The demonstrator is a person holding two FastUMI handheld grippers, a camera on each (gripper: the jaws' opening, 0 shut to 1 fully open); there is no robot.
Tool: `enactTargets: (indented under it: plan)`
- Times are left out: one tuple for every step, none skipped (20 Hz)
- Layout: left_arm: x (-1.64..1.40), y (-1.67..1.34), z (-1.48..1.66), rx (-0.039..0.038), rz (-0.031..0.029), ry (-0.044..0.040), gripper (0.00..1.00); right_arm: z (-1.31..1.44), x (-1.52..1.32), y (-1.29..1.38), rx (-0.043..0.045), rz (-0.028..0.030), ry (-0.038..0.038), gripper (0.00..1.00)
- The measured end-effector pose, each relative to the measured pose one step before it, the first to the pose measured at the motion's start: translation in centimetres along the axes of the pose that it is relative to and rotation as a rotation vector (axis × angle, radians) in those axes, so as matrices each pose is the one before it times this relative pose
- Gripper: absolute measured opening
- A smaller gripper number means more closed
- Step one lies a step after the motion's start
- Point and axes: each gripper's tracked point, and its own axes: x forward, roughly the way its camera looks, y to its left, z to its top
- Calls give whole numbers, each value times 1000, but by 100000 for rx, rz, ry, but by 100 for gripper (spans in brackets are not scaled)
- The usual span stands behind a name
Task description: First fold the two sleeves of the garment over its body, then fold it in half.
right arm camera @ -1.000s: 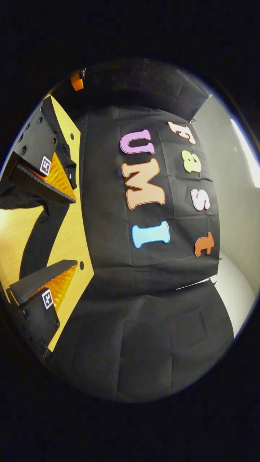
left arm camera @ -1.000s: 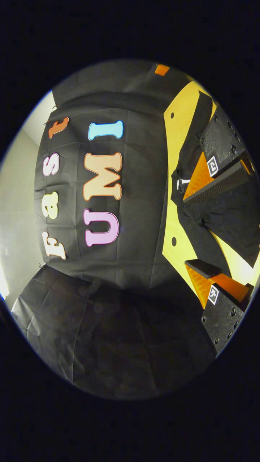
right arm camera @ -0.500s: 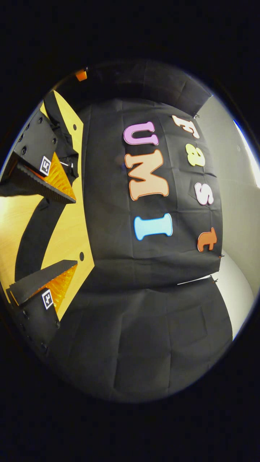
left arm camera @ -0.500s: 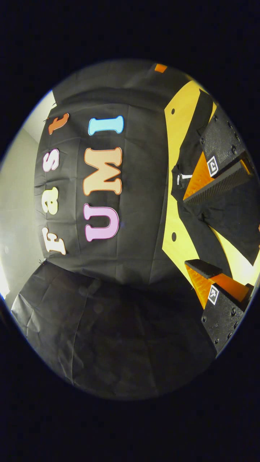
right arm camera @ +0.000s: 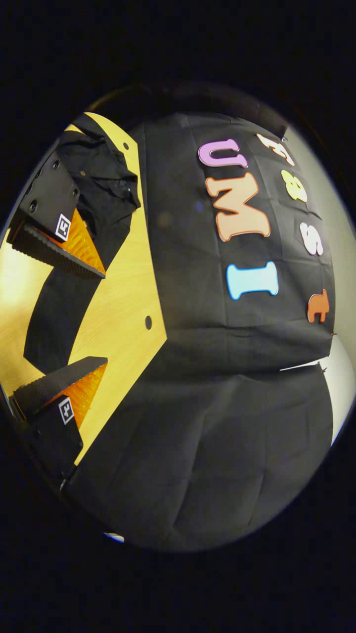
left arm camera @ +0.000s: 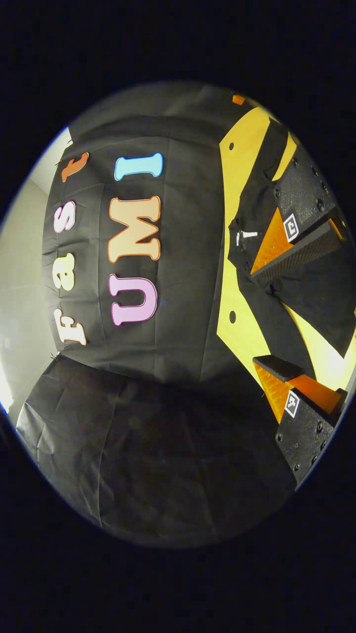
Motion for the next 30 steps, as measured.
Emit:
enactTargets:
  plan:
    - [-81,65,-191,205,341,327,93,-994,715,-514,511,-686,2881,98]
    - [-91,-15,-76,208,261,294,93,-972,595,-482,8,-754,3145,98]
    - [-132,-45,-68,248,158,281,93,-784,888,-461,-705,-952,2591,98]
    - [-58,100,-130,330,240,147,92,-707,716,-231,-998,-318,2286,98]
    - [16,-95,-75,480,233,236,92,-1023,411,-487,-566,-540,2155,94]
    - [-35,99,-63,351,394,109,93,-891,498,-425,161,51,2741,98]
    - [-23,12,-38,170,378,283,92,-1084,504,-282,973,299,3294,94]
    - [-30,-46,-207,71,360,542,92,-704,506,-328,521,287,2423,94]
    - [-40,-33,-93,-226,281,243,93,-620,458,-372,158,-309,2283,94]
    - [-103,-26,-133,-277,67,416,93,-590,401,-361,11,-477,1973,98]
    - [-15,-152,-217,-96,183,490,93,-495,533,-21,-284,-228,1725,94]
    - [-49,5,-146,65,281,366,93,-338,488,-80,-477,-164,1731,94]
    - [-5,24,-108,127,424,358,93,-672,501,-63,-865,176,1951,94]
    - [39,50,-152,130,327,284,93,-475,305,-301,-1155,-356,1973,98]
    - [-3,-7,11,228,260,278,93,-518,421,-172,-964,-542,1934,94]
    - [41,85,-123,234,276,238,93,-377,272,-112,-247,-196,1927,94]
    - [39,86,82,469,305,49,93,-421,250,-12,339,112,1769,99]
    - [50,18,81,422,208,-241,93,-325,166,-47,141,128,1222,99]
    - [53,12,187,332,101,-403,93,-400,210,-83,-232,-60,1011,94]
    - [130,-36,35,367,125,-280,93,-399,132,-72,-636,-39,1557,94]
    - [-13,-15,124,400,90,-165,93,-492,-26,-183,-1892,-75,1126,94]
    - [-8,-48,100,282,-184,-51,93,433,265,28,-971,537,-2060,95]
    - [17,-202,6,200,-417,187,92,-277,133,-48,-758,613,743,96]
    - [11,-246,-121,217,-606,263,93,62,-64,4,124,574,-634,95]
    - [56,-178,-2,196,-579,112,93,13,137,17,-325,460,-244,96]
    - [75,-55,-51,227,-119,-110,93,-13,-1,-17,-677,327,-738,96]
    - [-20,-79,137,-74,-287,-412,93,-93,124,3,-563,247,-510,100]
    - [12,-167,47,-223,-411,-140,93,73,-139,6,77,333,-487,96]
    - [-99,-134,-38,-255,-336,94,93,-58,43,94,-61,684,-409,96]
    - [76,-134,-194,-283,-355,307,94,43,5,86,76,592,383,94]
